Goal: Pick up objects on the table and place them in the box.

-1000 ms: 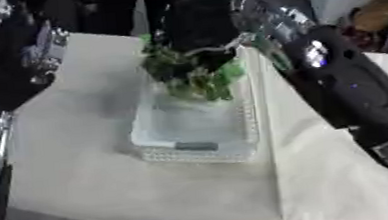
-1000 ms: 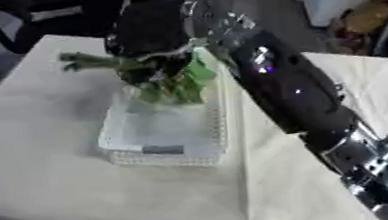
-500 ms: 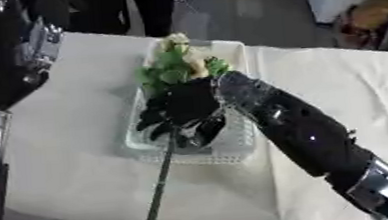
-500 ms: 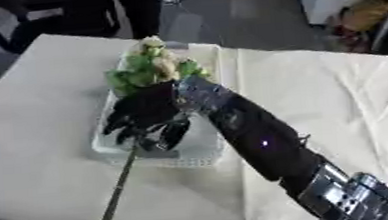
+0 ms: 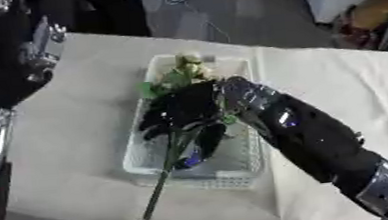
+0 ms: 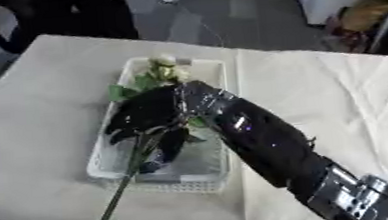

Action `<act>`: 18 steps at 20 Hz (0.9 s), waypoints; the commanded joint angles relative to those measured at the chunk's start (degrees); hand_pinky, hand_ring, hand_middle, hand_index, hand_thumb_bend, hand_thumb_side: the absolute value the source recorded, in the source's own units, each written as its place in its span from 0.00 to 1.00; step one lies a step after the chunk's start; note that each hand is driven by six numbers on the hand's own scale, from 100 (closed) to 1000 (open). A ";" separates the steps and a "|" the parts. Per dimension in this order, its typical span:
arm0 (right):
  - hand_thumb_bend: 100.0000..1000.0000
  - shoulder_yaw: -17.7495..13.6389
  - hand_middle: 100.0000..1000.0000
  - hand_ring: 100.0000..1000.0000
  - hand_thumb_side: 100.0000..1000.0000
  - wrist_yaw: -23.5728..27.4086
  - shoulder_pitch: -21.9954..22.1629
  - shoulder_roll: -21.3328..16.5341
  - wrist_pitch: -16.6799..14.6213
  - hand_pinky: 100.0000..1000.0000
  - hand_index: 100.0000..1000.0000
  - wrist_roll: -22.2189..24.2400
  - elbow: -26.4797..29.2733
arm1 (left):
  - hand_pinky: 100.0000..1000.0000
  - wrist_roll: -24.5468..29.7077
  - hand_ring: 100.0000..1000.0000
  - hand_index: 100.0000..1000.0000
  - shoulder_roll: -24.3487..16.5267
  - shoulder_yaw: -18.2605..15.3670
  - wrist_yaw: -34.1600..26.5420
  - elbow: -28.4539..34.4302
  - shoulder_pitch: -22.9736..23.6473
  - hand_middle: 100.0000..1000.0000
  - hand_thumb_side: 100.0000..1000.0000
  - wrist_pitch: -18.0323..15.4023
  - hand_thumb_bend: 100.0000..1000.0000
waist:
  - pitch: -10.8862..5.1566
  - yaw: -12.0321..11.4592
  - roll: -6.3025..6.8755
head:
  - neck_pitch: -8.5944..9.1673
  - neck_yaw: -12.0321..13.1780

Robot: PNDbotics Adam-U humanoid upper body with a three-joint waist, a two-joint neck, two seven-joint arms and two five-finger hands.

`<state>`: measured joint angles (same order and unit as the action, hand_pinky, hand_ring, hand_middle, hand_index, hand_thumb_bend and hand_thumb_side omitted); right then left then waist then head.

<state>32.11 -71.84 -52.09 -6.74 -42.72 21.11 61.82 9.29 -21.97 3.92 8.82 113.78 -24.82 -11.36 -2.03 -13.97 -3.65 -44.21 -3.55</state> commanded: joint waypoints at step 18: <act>0.25 -4.86 0.94 1.00 0.33 50.65 -10.74 -30.33 9.88 1.00 0.93 30.76 19.81 | 0.54 -1.53 0.66 0.80 -2.07 -1.33 1.16 0.81 1.29 0.54 0.69 0.65 0.00 | -1.79 2.88 -0.55 | 0.09 6.27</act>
<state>28.07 -23.77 -61.47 -33.82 -23.79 40.04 79.61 8.07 -22.67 3.22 9.64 113.78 -23.05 -10.78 -3.19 -11.10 -4.43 -44.21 2.06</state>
